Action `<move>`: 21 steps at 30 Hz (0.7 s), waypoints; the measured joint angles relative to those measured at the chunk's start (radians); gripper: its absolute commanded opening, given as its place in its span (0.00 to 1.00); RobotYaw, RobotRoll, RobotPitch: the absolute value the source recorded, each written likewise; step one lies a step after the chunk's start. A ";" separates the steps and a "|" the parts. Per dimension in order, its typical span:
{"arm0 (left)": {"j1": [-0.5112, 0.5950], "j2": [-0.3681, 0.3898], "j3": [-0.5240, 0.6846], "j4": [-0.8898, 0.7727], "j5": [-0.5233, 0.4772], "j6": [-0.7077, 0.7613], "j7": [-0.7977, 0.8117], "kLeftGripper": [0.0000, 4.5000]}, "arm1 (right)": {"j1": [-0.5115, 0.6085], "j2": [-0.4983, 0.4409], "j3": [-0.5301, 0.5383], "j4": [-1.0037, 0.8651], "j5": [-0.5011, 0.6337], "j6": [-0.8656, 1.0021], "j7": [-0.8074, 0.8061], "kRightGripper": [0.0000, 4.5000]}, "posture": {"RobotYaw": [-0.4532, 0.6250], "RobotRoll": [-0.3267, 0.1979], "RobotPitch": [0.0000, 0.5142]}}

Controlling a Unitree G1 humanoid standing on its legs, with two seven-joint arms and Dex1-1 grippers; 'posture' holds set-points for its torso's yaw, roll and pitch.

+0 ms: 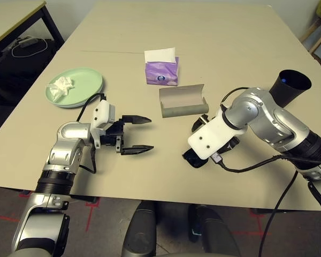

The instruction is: Organize and tidy the items on the table.

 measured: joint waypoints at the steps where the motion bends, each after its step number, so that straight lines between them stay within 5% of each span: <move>1: 0.000 0.000 0.000 0.000 0.000 0.000 0.000 0.99 | 0.001 0.000 0.002 0.002 -0.002 0.000 0.000 1.00 | 0.73 0.62 0.34; 12: 0.000 0.000 0.000 0.000 0.000 -0.001 0.007 1.00 | 0.005 0.003 0.003 0.013 -0.015 0.003 0.000 0.10 | 0.74 0.62 0.33; 21: 0.000 0.002 0.000 0.000 0.000 -0.001 0.014 1.00 | 0.000 0.008 0.003 0.015 -0.015 0.001 0.000 0.07 | 0.73 0.62 0.30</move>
